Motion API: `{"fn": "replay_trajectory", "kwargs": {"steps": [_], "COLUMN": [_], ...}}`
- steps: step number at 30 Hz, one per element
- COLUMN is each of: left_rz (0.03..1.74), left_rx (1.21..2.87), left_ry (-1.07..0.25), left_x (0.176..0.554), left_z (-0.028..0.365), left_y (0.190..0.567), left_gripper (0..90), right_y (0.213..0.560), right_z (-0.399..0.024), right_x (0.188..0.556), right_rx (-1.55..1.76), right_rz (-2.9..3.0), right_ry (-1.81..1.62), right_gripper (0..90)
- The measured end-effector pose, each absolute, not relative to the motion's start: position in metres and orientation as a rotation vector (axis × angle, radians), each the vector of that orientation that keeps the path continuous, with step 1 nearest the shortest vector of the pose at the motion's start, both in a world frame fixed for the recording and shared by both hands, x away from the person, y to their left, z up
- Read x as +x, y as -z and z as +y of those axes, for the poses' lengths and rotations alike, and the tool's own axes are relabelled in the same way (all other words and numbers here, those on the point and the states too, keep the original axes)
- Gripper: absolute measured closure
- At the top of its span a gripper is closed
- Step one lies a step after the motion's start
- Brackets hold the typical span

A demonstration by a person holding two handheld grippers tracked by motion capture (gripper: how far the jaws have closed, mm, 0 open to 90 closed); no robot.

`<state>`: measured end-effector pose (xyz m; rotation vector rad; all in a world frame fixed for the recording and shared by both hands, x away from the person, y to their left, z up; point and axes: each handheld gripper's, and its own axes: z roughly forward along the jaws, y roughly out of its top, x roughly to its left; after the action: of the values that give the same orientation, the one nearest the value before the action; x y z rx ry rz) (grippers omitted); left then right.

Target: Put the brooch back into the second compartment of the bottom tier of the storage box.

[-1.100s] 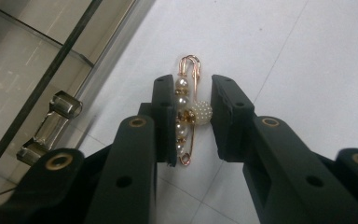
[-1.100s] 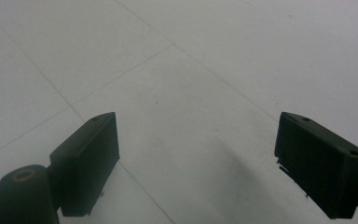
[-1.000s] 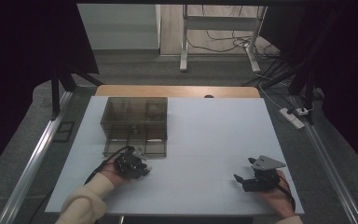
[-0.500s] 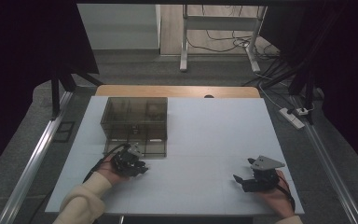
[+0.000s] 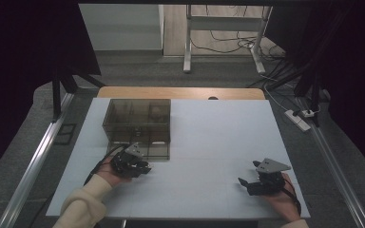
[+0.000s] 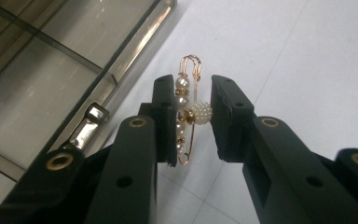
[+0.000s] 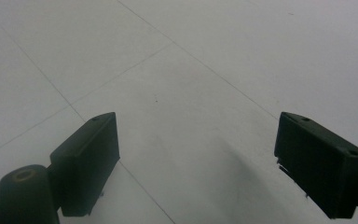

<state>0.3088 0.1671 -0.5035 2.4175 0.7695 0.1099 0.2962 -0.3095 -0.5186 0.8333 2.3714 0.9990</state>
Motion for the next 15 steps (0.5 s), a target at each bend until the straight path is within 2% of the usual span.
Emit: {"fn": "replay_trajectory", "kwargs": {"steps": [15], "left_rz": [0.781], "left_rx": [2.293], "left_ry": [-0.139], "left_x": [0.307], "left_z": [0.174], "left_y": [0.490], "left_gripper": [71.1], "right_y": [0.518], "right_z": [-0.309], "right_x": [0.296], "right_rx": [0.833], "right_rz": [2.372], "right_ry": [-1.000], "right_gripper": [13.8]}}
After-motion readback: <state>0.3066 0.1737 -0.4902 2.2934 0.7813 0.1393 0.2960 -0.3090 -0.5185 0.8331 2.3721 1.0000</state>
